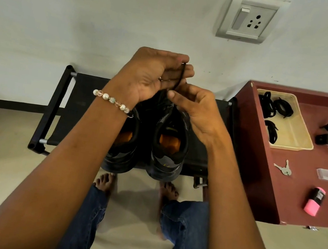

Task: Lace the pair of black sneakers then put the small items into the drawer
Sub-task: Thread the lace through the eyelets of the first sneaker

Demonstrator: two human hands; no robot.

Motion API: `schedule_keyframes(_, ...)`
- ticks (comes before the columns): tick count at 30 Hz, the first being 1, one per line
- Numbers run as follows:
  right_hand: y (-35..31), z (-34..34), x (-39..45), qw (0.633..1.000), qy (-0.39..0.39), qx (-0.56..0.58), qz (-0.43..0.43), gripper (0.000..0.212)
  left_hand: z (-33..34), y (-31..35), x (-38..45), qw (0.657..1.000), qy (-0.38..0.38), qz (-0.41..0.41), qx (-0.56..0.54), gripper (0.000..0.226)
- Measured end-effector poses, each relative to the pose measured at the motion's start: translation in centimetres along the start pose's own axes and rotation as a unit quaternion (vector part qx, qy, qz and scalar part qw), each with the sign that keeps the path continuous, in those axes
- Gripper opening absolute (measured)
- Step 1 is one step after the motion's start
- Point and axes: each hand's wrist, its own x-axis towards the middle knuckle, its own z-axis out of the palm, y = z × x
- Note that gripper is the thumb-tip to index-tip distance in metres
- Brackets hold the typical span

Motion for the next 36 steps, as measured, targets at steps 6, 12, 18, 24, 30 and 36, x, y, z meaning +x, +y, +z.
schedule_keyframes(6, -0.5, -0.1, -0.2, 0.999, -0.028, 0.018, 0.028, 0.016, -1.0, 0.0, 0.8, 0.99, 0.045, -0.013, -0.137, 0.023)
schedule_keyframes(12, -0.6, -6.2, -0.7, 0.99, 0.136, -0.011, 0.018, 0.019, -4.1, -1.7, 3.0, 0.974, 0.173, 0.009, -0.144, 0.023)
schedule_keyframes(18, -0.2, -8.1, -0.4, 0.951, 0.308, -0.015, -0.038, 0.02, -4.9, -4.2, 4.5, 0.966, 0.205, 0.01, 0.155, 0.022)
schedule_keyframes(24, -0.3, -3.3, 1.0, 0.978, 0.167, -0.116, -0.039, 0.02, -1.7, -4.5, 2.7, 0.804, 0.038, 0.184, 0.564, 0.039)
schedule_keyframes(30, -0.1, -2.5, 1.4, 0.984, 0.13, -0.119, -0.025, 0.019, -1.3, -4.9, 2.5, 0.873, 0.058, 0.183, 0.449, 0.013)
schedule_keyframes(36, 0.6, -5.5, 0.8, 0.98, 0.155, -0.121, 0.017, 0.016, -5.6, -3.2, 3.6, 0.867, 0.302, 0.216, 0.333, 0.009)
